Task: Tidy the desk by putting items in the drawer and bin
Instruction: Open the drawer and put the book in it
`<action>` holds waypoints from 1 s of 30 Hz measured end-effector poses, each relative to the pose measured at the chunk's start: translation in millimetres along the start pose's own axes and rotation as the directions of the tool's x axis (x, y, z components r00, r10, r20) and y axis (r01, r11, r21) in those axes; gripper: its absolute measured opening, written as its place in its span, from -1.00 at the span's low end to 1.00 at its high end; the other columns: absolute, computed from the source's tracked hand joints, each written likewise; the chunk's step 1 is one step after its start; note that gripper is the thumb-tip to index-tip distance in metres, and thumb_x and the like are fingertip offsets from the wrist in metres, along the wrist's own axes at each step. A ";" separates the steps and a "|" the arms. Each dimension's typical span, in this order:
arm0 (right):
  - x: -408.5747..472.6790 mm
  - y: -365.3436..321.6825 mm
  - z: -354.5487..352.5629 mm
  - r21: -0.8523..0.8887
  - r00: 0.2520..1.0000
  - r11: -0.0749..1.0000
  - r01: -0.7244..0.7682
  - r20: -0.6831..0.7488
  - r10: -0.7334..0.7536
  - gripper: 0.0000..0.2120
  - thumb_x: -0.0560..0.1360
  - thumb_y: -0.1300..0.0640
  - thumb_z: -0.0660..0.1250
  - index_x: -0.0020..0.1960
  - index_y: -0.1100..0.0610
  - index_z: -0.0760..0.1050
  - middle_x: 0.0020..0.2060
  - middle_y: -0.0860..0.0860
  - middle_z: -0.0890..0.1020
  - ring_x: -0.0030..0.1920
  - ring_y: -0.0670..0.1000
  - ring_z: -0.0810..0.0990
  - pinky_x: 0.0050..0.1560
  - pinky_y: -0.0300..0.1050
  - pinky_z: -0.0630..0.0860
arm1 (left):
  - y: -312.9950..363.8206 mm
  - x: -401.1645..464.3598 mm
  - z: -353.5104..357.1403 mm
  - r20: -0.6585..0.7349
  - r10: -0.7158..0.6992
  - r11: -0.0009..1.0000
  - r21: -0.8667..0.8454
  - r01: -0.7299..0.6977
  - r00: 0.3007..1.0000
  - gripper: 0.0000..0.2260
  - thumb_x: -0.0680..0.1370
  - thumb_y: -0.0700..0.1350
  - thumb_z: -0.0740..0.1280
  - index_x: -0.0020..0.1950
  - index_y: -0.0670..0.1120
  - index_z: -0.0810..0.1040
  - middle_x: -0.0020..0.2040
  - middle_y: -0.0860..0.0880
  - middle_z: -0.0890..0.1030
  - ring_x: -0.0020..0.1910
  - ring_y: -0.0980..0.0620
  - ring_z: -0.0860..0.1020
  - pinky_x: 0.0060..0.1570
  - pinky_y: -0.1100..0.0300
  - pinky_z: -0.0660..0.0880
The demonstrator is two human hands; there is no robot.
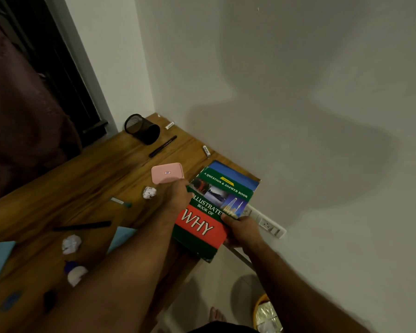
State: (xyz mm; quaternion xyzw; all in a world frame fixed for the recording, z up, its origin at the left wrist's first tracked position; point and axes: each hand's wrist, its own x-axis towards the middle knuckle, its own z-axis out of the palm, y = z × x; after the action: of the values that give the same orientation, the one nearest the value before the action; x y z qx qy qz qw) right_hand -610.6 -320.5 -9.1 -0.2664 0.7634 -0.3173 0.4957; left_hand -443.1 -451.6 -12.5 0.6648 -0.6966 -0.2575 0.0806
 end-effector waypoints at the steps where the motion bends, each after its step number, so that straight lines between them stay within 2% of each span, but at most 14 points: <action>1: 0.6 -4.1 1.4 0.002 1.000 1.000 -0.002 -0.003 0.002 -0.71 0.48 -0.01 0.43 -0.10 0.23 0.53 -0.36 0.13 0.66 -0.45 0.08 0.64 -0.39 -0.05 0.62 | 3.4 2.4 2.2 -0.009 -0.008 1.000 -0.025 0.008 1.000 -0.83 0.51 -0.07 0.39 0.09 0.01 0.54 -0.09 0.02 0.60 -0.16 0.03 0.56 -0.18 0.13 0.54; 3: 1.9 -12.3 4.1 0.000 1.000 1.000 -0.004 -0.005 0.004 -0.69 0.48 0.01 0.44 -0.03 0.26 0.54 -0.36 0.12 0.66 -0.46 0.05 0.63 -0.45 -0.11 0.59 | 10.4 6.8 5.3 -0.019 -0.015 0.997 -0.077 0.014 1.000 -0.80 0.53 -0.16 0.36 0.14 -0.03 0.48 -0.06 -0.02 0.58 -0.13 -0.01 0.56 -0.23 0.16 0.50; 6: 5.6 -18.5 6.5 -0.021 1.000 1.000 -0.023 0.002 0.023 -0.69 0.50 0.07 0.42 0.05 0.31 0.52 -0.36 0.13 0.66 -0.45 0.06 0.64 -0.48 -0.14 0.56 | 16.2 12.1 10.8 -0.031 -0.007 0.994 -0.106 0.004 0.999 -0.68 0.51 -0.21 0.37 0.24 -0.07 0.44 0.05 -0.10 0.60 0.00 -0.10 0.59 -0.03 0.01 0.59; 11: 8.7 -18.5 7.2 -0.029 0.997 0.997 -0.070 0.027 0.070 -0.78 0.53 0.17 0.36 0.07 0.30 0.46 -0.34 0.16 0.64 -0.41 0.09 0.64 -0.31 -0.01 0.65 | 14.7 19.1 18.7 -0.043 -0.009 0.998 -0.063 0.006 0.999 -0.67 0.52 -0.22 0.34 0.28 -0.12 0.44 0.20 -0.16 0.53 0.15 -0.15 0.52 0.13 -0.02 0.52; 13: 9.8 -19.9 6.2 -0.032 0.996 0.996 -0.083 0.040 0.084 -0.79 0.54 0.20 0.34 0.09 0.29 0.43 -0.32 0.16 0.64 -0.39 0.09 0.65 -0.31 -0.01 0.65 | 14.0 20.5 21.0 -0.035 0.002 0.999 -0.053 -0.004 0.999 -0.67 0.55 -0.23 0.30 0.31 -0.16 0.43 0.25 -0.18 0.50 0.20 -0.16 0.50 0.18 -0.01 0.48; 18: 8.5 -27.3 3.0 -0.044 0.982 0.990 -0.137 0.122 0.141 -0.74 0.55 0.26 0.31 0.19 0.33 0.38 -0.30 0.19 0.64 -0.46 0.05 0.63 -0.49 -0.14 0.59 | 13.2 21.8 21.4 -0.060 0.022 1.000 0.002 -0.022 0.998 -0.64 0.50 -0.19 0.36 0.28 -0.11 0.43 0.22 -0.14 0.51 0.19 -0.13 0.50 0.17 -0.01 0.48; 23: 10.6 -28.1 1.5 0.000 0.971 0.988 -0.157 0.184 0.155 -0.69 0.56 0.26 0.30 0.24 0.34 0.34 -0.30 0.20 0.65 -0.45 0.05 0.65 -0.45 -0.11 0.61 | 13.1 23.4 26.4 -0.053 -0.014 1.000 0.024 0.015 0.999 -0.57 0.50 -0.17 0.32 0.36 -0.13 0.37 0.32 -0.18 0.45 0.29 -0.19 0.43 0.29 -0.08 0.39; 27: 10.9 -27.1 3.3 0.027 0.968 0.990 -0.140 0.213 0.131 -0.67 0.56 0.27 0.30 0.27 0.32 0.32 -0.30 0.19 0.67 -0.43 0.05 0.65 -0.41 -0.10 0.63 | 9.4 24.7 27.2 -0.085 -0.003 1.000 0.022 0.005 0.996 -0.60 0.50 -0.15 0.33 0.33 -0.08 0.40 0.29 -0.15 0.48 0.27 -0.16 0.44 0.26 -0.03 0.37; 30: 9.3 -29.1 5.1 0.035 0.962 0.991 -0.132 0.245 0.120 -0.70 0.58 0.27 0.28 0.26 0.33 0.34 -0.28 0.18 0.67 -0.42 0.03 0.65 -0.39 -0.09 0.64 | 9.2 22.0 23.3 -0.087 0.017 0.994 0.107 -0.007 0.996 -0.57 0.48 -0.14 0.36 0.33 -0.05 0.37 0.26 -0.13 0.50 0.27 -0.13 0.44 0.29 -0.03 0.35</action>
State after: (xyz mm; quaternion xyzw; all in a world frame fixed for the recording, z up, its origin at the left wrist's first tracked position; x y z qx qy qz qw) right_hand -606.6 -347.4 5.6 -0.2410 0.7042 -0.2697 0.6109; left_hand -464.2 -467.2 -33.2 0.6746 -0.7091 -0.1899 0.0772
